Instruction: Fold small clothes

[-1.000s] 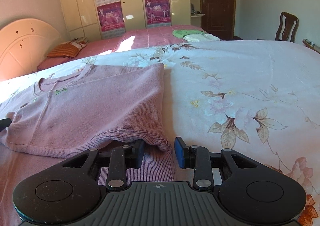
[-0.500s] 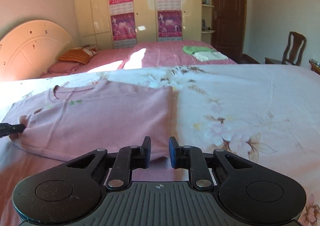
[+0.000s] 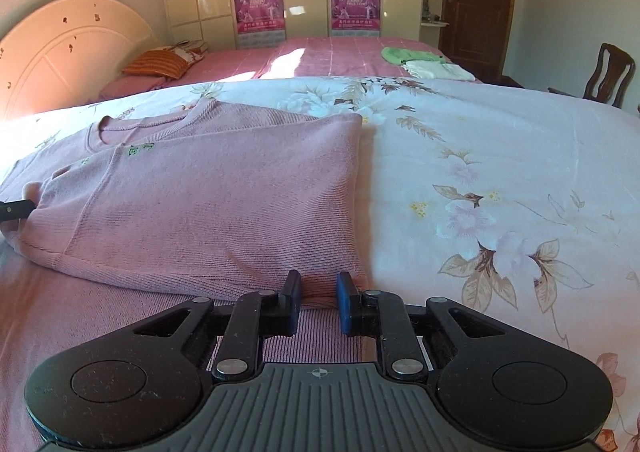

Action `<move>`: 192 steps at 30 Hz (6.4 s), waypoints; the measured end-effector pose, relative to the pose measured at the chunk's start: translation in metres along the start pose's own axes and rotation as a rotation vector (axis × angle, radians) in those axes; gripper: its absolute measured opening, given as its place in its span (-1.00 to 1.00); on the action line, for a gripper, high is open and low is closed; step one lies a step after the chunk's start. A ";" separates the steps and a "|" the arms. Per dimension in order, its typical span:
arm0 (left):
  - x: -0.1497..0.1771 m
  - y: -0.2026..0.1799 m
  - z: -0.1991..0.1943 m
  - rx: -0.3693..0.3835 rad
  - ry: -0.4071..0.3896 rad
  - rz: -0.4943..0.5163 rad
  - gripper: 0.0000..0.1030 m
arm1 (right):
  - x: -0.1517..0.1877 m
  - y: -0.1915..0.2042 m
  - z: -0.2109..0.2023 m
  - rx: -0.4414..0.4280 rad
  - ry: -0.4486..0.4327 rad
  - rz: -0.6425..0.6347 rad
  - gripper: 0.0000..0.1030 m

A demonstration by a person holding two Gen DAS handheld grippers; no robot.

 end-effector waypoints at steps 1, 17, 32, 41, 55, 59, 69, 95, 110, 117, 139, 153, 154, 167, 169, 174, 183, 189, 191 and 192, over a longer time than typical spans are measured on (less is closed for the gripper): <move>-0.006 -0.002 -0.003 0.005 -0.024 0.007 -0.80 | -0.002 -0.001 -0.003 -0.008 -0.010 0.026 -0.64; 0.010 -0.058 0.010 -0.014 0.016 0.258 0.05 | -0.019 0.001 0.018 -0.034 -0.008 0.015 -0.64; -0.009 -0.022 0.045 -0.080 0.002 0.193 0.04 | -0.062 0.002 0.075 -0.041 -0.048 -0.127 -0.65; -0.014 -0.047 0.056 -0.053 0.011 0.237 0.06 | -0.107 -0.013 0.095 -0.056 -0.099 -0.074 -0.64; 0.010 -0.062 0.044 -0.080 0.019 0.290 0.12 | -0.075 -0.009 0.080 0.052 -0.017 -0.174 -0.64; 0.026 -0.052 0.019 -0.092 0.022 0.340 0.12 | -0.042 -0.005 0.051 0.050 -0.016 -0.208 -0.64; 0.045 -0.057 -0.010 -0.053 0.081 0.312 0.27 | -0.008 -0.001 0.004 0.029 -0.036 -0.141 -0.64; 0.024 0.256 -0.227 -0.451 -0.233 -0.589 0.33 | 0.013 0.009 -0.037 -0.075 0.011 0.108 -0.61; -0.034 0.407 -0.237 -0.336 -0.361 -0.691 0.23 | -0.018 0.077 -0.041 -0.071 -0.001 0.437 -0.61; -0.042 0.400 -0.235 -0.406 -0.381 -0.668 -0.76 | -0.025 0.091 -0.040 -0.066 0.005 0.441 -0.61; 0.022 -0.077 -0.009 0.038 0.037 0.129 -0.67 | -0.027 0.072 -0.023 -0.222 -0.026 0.472 -0.61; 0.033 0.065 -0.115 -0.328 -0.069 0.178 -0.05 | -0.043 0.145 0.008 -0.476 0.023 0.408 0.09; 0.031 0.078 -0.115 -0.354 -0.052 0.164 -0.06 | -0.042 0.151 0.013 -0.489 0.037 0.406 0.06; 0.019 0.112 -0.109 -0.347 -0.041 0.112 -0.41 | -0.080 0.127 -0.018 -0.257 -0.180 0.201 -0.91; 0.020 0.113 -0.107 -0.335 -0.033 0.104 -0.46 | -0.073 0.109 -0.010 -0.215 -0.149 0.202 -0.91; 0.018 0.107 -0.106 -0.325 -0.022 0.125 -0.58 | -0.045 0.100 0.017 -0.223 -0.045 0.217 -0.91; 0.019 0.107 -0.094 -0.329 -0.001 0.124 -0.58 | -0.038 0.094 0.009 -0.219 -0.057 0.215 -0.91; 0.006 0.101 -0.127 -0.249 -0.043 0.098 -0.23 | -0.040 0.078 0.000 -0.151 -0.085 0.216 -0.90; -0.005 0.086 -0.132 -0.190 -0.074 0.131 -0.05 | -0.052 0.071 -0.013 -0.158 -0.152 0.217 -0.90; -0.008 0.078 -0.125 -0.167 -0.066 0.151 -0.05 | -0.057 0.073 -0.011 -0.180 -0.142 0.213 -0.90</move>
Point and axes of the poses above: each gripper's, at about its wrist camera, not at the fingertips, and z roughly the way its jaws point, y to its left, x to its underside, the point moved 8 cm from there along z, roughly the way its jaws point, and after that the axes turned 6 degrees about -z, right-handed, at the moved point
